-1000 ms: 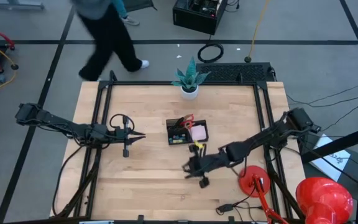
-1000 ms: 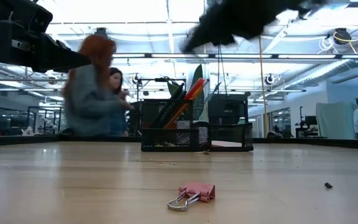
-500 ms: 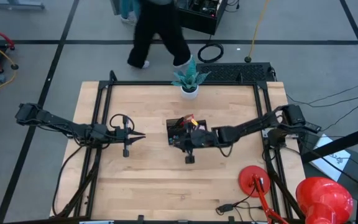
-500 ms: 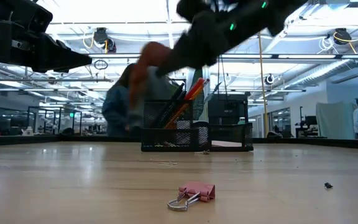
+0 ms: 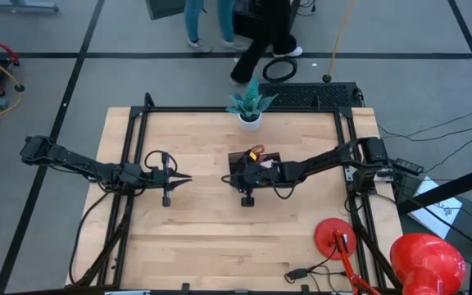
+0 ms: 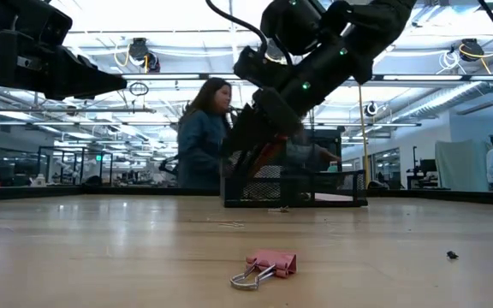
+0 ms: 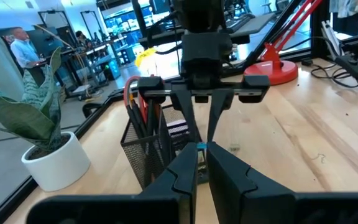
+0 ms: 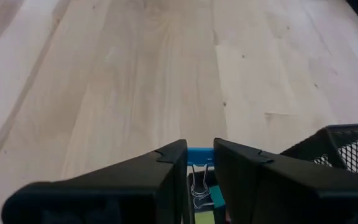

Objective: Pick and place office supplies into organizer
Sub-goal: Put the blue binder clip into the black desk organizer

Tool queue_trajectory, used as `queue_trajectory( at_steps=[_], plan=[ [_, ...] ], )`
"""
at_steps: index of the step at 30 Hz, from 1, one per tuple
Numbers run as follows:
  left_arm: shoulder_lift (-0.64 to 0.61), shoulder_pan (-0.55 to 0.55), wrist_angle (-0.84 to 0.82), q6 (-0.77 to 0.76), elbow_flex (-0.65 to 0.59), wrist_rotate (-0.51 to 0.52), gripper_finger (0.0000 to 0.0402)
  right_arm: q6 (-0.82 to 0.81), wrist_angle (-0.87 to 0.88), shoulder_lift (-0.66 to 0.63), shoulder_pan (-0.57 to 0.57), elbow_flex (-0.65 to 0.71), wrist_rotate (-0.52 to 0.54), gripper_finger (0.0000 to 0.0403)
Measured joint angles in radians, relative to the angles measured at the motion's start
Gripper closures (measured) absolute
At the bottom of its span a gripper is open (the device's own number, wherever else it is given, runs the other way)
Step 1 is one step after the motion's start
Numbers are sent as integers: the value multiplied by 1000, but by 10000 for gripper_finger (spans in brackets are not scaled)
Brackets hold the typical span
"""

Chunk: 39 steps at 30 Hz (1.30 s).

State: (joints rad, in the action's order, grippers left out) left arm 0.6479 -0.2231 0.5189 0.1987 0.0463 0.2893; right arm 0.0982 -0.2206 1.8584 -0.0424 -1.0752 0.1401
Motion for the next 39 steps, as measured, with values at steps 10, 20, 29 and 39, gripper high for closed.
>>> queue_trajectory(
  at_steps=[10,20,29,39],
  plan=[
    [0,0,0,16,0,1,360,219,71,0,-84,0,302,337],
    [0,0,0,9,0,1,360,251,134,0,-104,0,359,337],
    [0,0,0,6,0,1,360,229,158,3,-100,0,366,337],
    [0,0,1,6,0,1,360,214,176,54,-89,0,415,335]
  ],
)
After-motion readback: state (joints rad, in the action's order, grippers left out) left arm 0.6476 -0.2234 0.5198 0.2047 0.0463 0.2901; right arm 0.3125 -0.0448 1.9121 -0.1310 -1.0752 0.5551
